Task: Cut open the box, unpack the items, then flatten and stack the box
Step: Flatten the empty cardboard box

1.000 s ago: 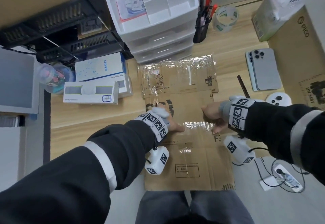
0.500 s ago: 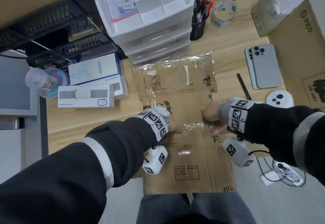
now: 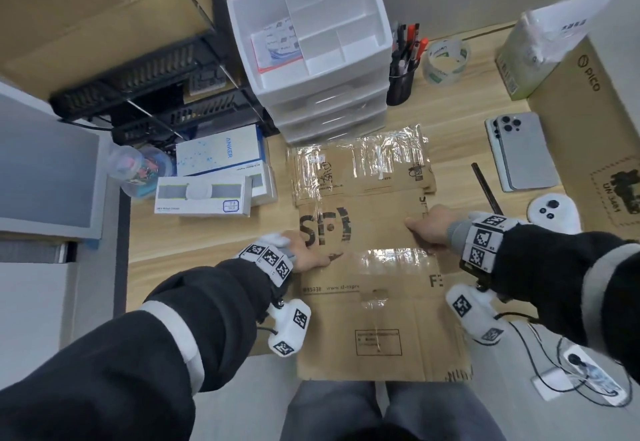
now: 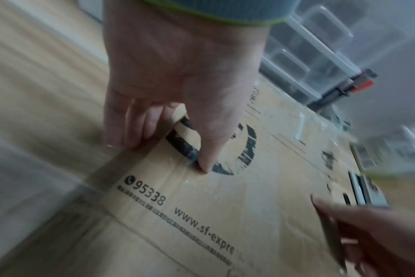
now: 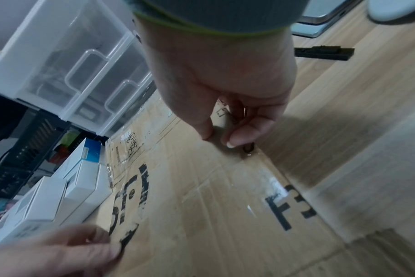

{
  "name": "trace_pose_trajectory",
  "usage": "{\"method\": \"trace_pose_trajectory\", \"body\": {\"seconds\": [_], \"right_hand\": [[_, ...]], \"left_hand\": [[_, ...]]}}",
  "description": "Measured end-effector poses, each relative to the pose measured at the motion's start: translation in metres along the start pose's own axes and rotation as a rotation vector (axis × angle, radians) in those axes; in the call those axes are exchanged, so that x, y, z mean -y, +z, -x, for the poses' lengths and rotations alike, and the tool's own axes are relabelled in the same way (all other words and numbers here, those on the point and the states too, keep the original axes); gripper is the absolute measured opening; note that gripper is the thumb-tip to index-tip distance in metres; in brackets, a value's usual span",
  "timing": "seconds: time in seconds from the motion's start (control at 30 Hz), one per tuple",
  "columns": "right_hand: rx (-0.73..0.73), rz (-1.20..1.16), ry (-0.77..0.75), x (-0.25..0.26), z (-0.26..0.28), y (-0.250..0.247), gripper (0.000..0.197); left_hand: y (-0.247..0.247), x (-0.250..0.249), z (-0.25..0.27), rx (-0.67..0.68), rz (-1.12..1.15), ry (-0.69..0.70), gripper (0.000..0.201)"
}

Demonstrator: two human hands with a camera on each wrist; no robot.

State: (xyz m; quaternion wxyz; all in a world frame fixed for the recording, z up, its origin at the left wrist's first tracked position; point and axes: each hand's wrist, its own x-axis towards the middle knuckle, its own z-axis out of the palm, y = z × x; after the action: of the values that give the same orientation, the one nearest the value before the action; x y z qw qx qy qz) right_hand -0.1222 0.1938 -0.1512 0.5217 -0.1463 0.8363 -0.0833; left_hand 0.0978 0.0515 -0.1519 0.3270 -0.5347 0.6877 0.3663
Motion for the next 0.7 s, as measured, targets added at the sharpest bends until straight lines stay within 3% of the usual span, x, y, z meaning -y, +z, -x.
{"method": "trace_pose_trajectory", "body": {"seconds": [0.3,0.47,0.57,0.7], "right_hand": [[0.082,-0.088,0.029,-0.006,-0.009,-0.009,0.044],[0.155,-0.155,-0.014,-0.014,-0.004,-0.022,0.043],[0.227,-0.218,-0.014,-0.016,0.003,-0.033,0.034],[0.421,-0.265,0.013,-0.014,0.02,-0.05,0.016]], "left_hand": [[0.001,0.026,-0.019,0.153,0.207,-0.065,0.094],[-0.016,0.017,0.014,0.277,0.307,-0.043,0.029],[-0.027,0.021,0.022,0.314,0.343,0.023,0.024],[-0.047,0.03,0.031,0.326,0.376,0.076,0.036]]}}
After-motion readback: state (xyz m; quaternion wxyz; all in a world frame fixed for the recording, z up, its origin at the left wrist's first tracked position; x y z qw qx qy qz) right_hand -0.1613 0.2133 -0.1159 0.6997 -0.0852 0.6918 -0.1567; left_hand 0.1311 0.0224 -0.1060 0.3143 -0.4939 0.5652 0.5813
